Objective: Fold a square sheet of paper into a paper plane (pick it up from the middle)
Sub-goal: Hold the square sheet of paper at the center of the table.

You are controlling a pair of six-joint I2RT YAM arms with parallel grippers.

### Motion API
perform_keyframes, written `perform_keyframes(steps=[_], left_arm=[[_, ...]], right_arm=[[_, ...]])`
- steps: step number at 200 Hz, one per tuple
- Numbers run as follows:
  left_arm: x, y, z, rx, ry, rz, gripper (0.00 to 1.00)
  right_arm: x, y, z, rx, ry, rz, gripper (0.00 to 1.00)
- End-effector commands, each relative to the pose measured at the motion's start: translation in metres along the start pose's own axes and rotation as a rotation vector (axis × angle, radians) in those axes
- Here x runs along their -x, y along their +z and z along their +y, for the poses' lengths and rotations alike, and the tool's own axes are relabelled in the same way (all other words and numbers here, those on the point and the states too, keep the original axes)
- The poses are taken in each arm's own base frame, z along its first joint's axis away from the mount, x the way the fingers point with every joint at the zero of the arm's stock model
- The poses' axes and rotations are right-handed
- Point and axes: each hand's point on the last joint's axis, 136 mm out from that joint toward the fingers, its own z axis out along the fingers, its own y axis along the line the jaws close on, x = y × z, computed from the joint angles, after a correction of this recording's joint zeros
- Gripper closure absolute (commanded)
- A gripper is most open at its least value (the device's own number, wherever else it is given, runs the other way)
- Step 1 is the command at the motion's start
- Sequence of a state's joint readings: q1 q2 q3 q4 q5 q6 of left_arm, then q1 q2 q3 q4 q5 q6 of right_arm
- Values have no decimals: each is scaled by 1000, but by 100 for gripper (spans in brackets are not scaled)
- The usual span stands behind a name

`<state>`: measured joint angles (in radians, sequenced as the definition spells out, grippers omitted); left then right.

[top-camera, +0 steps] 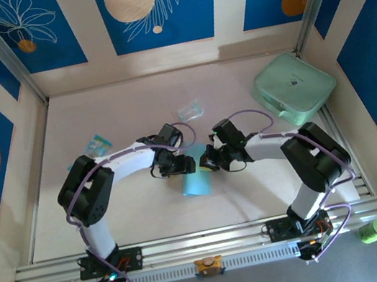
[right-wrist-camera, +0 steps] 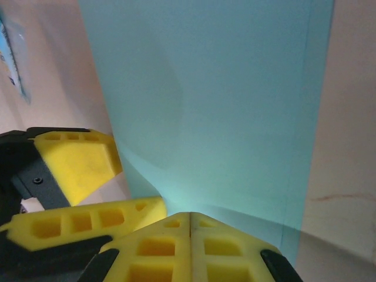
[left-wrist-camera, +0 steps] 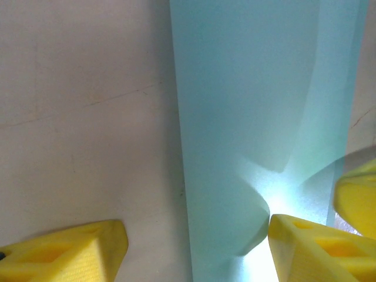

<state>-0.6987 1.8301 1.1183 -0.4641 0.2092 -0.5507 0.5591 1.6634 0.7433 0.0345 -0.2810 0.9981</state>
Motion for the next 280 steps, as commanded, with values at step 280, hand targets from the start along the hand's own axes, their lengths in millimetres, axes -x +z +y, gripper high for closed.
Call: perform_keyframes(steps=[280], left_arm=[[-2,8,-38,-239,-141,-30,33]], right_arm=[[-7,-7,-34,-16,-149,180,100]])
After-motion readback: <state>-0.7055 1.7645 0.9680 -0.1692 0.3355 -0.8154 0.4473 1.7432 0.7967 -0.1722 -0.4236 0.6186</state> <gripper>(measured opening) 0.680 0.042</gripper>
